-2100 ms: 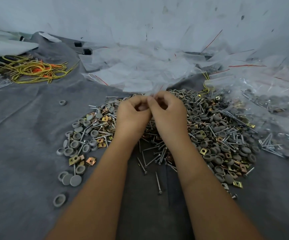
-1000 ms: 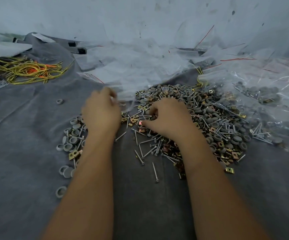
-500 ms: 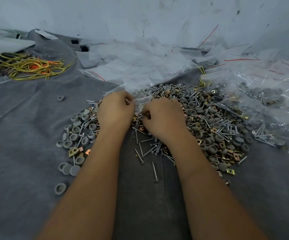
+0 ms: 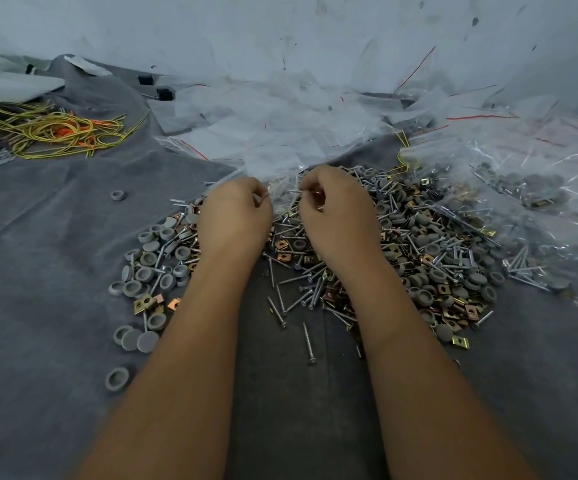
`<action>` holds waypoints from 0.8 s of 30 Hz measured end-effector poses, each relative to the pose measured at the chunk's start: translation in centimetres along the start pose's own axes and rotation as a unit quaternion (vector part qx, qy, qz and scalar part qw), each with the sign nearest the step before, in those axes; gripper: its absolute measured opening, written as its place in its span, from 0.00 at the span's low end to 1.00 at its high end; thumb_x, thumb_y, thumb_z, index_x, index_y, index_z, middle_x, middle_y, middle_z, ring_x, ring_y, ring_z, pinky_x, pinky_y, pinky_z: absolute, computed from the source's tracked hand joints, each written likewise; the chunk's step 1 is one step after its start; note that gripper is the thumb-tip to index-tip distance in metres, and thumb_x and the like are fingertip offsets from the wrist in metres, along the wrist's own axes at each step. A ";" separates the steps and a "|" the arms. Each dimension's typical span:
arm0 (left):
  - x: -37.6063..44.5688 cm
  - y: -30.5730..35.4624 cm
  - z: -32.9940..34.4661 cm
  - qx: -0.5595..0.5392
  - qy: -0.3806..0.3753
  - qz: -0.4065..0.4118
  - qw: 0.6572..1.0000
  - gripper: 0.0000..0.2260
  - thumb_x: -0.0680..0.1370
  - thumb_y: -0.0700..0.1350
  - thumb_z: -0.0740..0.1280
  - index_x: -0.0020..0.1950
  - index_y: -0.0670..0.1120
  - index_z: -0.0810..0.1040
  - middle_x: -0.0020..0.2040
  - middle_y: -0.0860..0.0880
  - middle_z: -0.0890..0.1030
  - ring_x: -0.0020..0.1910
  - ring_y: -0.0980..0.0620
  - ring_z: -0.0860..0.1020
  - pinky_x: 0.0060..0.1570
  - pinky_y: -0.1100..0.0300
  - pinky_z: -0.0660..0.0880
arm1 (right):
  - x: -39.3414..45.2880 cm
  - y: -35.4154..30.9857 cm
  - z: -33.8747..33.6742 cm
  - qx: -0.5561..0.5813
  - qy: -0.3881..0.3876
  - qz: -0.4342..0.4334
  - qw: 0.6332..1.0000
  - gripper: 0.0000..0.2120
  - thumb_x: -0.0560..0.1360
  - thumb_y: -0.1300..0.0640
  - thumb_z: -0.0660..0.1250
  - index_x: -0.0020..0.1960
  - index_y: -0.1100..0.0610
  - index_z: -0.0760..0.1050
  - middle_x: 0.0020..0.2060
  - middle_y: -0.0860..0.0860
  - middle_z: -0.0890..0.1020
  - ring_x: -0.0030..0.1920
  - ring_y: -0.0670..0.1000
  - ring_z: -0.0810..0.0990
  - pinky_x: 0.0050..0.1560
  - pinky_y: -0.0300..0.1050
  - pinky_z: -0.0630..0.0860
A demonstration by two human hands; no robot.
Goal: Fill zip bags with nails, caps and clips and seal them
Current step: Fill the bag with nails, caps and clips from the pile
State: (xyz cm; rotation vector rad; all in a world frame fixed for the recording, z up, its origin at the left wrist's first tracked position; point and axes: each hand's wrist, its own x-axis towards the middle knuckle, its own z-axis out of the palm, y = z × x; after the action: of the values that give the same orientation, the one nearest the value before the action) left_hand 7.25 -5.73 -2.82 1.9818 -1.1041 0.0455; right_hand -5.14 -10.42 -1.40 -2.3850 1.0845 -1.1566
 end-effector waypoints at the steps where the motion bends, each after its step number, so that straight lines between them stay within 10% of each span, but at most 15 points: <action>1: -0.1 0.1 0.0 0.007 -0.008 0.007 1.000 0.06 0.77 0.46 0.66 0.50 0.50 0.82 0.42 0.50 0.82 0.41 0.48 0.79 0.37 0.59 0.71 | 0.0 0.1 0.1 -0.010 0.001 -0.016 1.000 0.05 0.75 0.60 0.65 0.50 0.56 0.79 0.46 0.50 0.79 0.49 0.51 0.76 0.46 0.47 0.74; 16: -0.1 0.3 0.0 -0.091 -0.022 -0.025 0.995 0.14 0.78 0.46 0.63 0.36 0.41 0.77 0.30 0.44 0.76 0.31 0.45 0.73 0.35 0.53 0.71 | 0.2 0.7 -0.1 0.010 0.080 0.029 0.996 0.14 0.76 0.64 0.65 0.60 0.54 0.75 0.52 0.51 0.78 0.49 0.53 0.77 0.45 0.49 0.75; 24: 0.1 -0.2 0.4 -0.115 -0.011 -0.035 0.993 0.13 0.78 0.46 0.63 0.59 0.51 0.81 0.36 0.53 0.77 0.32 0.57 0.72 0.33 0.60 0.65 | -0.2 1.0 0.3 -0.181 -0.159 0.027 0.970 0.15 0.74 0.52 0.64 0.58 0.49 0.80 0.56 0.52 0.76 0.60 0.57 0.70 0.58 0.52 0.68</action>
State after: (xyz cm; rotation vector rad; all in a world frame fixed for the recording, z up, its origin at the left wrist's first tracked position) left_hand 7.31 -6.04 -3.13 1.8150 -1.0061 -0.1362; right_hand -5.49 -11.01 -2.23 -2.6672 1.3260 -0.5610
